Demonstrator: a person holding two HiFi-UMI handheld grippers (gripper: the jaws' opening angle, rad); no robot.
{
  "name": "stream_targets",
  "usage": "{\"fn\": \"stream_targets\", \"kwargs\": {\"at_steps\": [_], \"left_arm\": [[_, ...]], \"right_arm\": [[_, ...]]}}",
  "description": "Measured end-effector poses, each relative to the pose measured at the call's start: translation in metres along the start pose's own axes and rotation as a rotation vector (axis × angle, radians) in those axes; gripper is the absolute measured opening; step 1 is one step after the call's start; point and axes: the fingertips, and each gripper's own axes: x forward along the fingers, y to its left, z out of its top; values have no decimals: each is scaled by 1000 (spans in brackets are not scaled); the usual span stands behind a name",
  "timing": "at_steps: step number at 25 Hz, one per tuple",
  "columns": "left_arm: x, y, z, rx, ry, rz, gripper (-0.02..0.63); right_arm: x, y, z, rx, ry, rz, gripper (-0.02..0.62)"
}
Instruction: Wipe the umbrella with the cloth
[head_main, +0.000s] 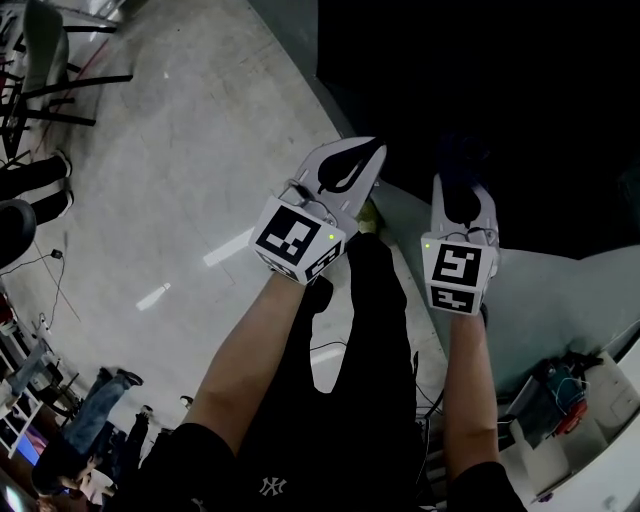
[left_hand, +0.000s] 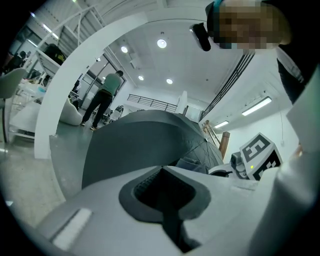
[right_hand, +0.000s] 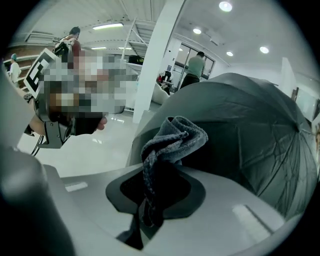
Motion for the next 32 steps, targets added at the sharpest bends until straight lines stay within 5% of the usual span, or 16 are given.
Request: {"fn": "stream_targets", "kwargs": {"at_steps": [32], "left_arm": [[-6,109,-125,-18,-6,48,0]], "right_arm": [[176,134,-82,-47,67,116,80]]}}
